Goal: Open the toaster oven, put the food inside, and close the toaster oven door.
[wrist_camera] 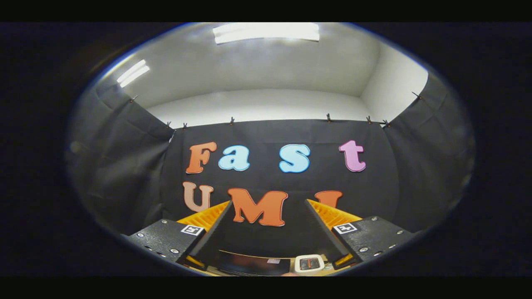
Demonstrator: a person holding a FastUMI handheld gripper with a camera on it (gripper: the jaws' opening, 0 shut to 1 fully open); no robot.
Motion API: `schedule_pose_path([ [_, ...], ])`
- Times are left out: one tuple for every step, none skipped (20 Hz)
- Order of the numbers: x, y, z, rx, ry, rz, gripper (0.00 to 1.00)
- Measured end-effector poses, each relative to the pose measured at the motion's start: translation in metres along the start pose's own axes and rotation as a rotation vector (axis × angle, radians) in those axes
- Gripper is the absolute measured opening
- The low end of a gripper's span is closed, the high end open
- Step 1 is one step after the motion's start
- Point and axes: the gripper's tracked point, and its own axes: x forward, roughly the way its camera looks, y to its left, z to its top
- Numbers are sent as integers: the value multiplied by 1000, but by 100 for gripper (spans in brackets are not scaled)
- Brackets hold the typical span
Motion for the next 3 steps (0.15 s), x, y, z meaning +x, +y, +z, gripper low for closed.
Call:
schedule_pose_path([
  [0,0,0,-14,-5,-5,97],
  [-1,1,1,-28,-8,-7,97],
  [-2,2,1,-36,-8,-6,97],
])
